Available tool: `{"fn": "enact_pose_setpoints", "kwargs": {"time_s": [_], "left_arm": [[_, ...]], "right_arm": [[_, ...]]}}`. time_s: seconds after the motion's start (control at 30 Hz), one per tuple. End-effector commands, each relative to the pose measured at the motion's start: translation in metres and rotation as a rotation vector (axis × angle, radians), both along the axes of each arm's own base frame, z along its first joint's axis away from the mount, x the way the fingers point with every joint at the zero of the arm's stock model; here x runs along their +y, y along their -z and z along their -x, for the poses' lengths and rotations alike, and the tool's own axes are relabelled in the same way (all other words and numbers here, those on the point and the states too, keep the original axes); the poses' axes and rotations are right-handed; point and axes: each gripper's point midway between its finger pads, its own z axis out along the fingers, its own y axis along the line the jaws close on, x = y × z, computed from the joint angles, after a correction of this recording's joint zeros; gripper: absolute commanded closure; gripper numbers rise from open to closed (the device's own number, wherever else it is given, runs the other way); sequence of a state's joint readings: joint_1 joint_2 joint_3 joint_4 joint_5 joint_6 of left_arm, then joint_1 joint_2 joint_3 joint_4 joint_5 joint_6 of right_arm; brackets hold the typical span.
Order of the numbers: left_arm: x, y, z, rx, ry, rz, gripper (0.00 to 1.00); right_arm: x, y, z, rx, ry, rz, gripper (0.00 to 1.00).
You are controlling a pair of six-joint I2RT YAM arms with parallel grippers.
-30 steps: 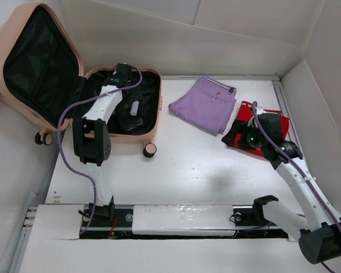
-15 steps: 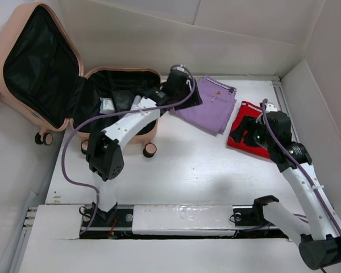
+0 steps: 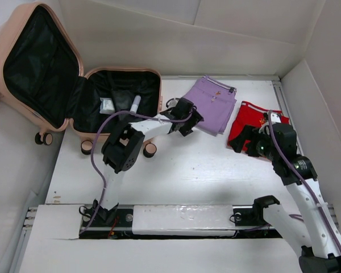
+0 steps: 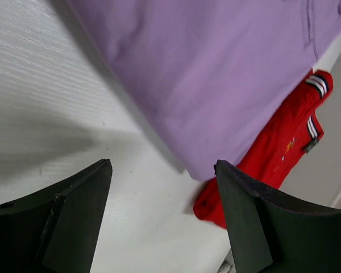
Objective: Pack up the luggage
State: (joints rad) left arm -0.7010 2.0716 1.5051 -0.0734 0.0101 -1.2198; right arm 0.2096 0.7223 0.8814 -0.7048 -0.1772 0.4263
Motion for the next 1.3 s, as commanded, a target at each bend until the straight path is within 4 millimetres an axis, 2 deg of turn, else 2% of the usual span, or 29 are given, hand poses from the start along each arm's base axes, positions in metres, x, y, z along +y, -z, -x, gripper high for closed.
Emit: {"fn": "enact_pose_setpoints", "kwargs": {"time_s": [0.0,0.07,0.1,0.23,0.4,0.6,0.63,0.7,0.73,0.77,0.8,0.83,0.87,0.9,0.93,1.0,1.07,1.1,1.13,1.17,1.23,1.27], "left_arm": [[-0.015,-0.005,-0.021,0.006,-0.124,0.127,0.30],[-0.015,-0.006,-0.032,-0.001,-0.173,0.130,0.30],[-0.014,0.006,-0.034,0.017,-0.192,0.112,0.30],[-0.012,0.031,-0.038,0.085,-0.267,0.090,0.30],[-0.008,0.049,-0.046,0.124,-0.345,0.060,0.31],[-0.006,0.072,-0.049,0.159,-0.410,0.009,0.41],[-0.005,0.067,-0.050,0.156,-0.416,0.001,0.45],[-0.003,0.080,-0.051,0.167,-0.428,-0.034,0.52],[-0.005,0.079,-0.054,0.166,-0.428,-0.033,0.58],[-0.005,0.071,-0.063,0.151,-0.424,-0.030,0.65],[-0.005,0.072,-0.064,0.153,-0.424,-0.033,0.70],[0.000,0.075,-0.069,0.145,-0.414,-0.049,0.84],[0.000,0.075,-0.069,0.141,-0.405,-0.057,0.84],[-0.001,0.071,-0.071,0.129,-0.391,-0.059,1.00],[0.003,0.066,-0.075,0.114,-0.379,-0.067,1.00],[-0.005,0.030,-0.091,0.021,-0.337,-0.058,1.00],[-0.009,-0.005,-0.097,-0.062,-0.261,-0.076,1.00],[-0.003,-0.021,-0.104,-0.095,-0.255,-0.073,1.00],[-0.005,-0.041,-0.107,-0.137,-0.239,-0.057,1.00],[-0.002,-0.076,-0.110,-0.206,-0.204,-0.044,1.00],[0.008,-0.112,-0.117,-0.274,-0.178,-0.016,1.00],[0.020,-0.141,-0.123,-0.321,-0.167,0.005,1.00]], "right_arm": [[0.004,-0.003,0.010,-0.012,-0.029,-0.031,0.14],[0.007,-0.001,0.015,-0.005,-0.047,-0.041,0.14],[0.007,0.001,0.016,-0.005,-0.047,-0.041,0.14],[0.012,0.000,0.019,-0.002,-0.076,-0.057,0.14],[0.018,-0.007,0.027,-0.015,-0.109,-0.079,0.14],[0.019,-0.016,0.036,-0.053,-0.118,-0.089,0.14],[0.019,-0.013,0.037,-0.041,-0.118,-0.087,0.14],[0.020,-0.020,0.043,-0.065,-0.129,-0.092,0.14],[0.020,-0.018,0.044,-0.056,-0.129,-0.090,0.14],[0.019,-0.025,0.046,-0.077,-0.130,-0.094,0.14],[0.021,-0.029,0.048,-0.080,-0.141,-0.095,0.14],[0.020,-0.037,0.052,-0.097,-0.141,-0.099,0.14],[0.020,-0.037,0.052,-0.098,-0.141,-0.099,0.14],[0.020,-0.046,0.054,-0.115,-0.143,-0.098,0.14],[0.019,-0.051,0.056,-0.122,-0.143,-0.100,0.14],[0.019,-0.063,0.057,-0.153,-0.145,-0.102,0.14],[0.020,-0.075,0.054,-0.168,-0.146,-0.106,0.14],[0.020,-0.079,0.055,-0.179,-0.146,-0.108,0.14],[0.022,-0.081,0.054,-0.177,-0.155,-0.108,0.14],[0.022,-0.083,0.053,-0.187,-0.156,-0.111,0.14],[0.022,-0.088,0.050,-0.199,-0.148,-0.109,0.14],[0.022,-0.086,0.048,-0.199,-0.147,-0.109,0.14]]}}
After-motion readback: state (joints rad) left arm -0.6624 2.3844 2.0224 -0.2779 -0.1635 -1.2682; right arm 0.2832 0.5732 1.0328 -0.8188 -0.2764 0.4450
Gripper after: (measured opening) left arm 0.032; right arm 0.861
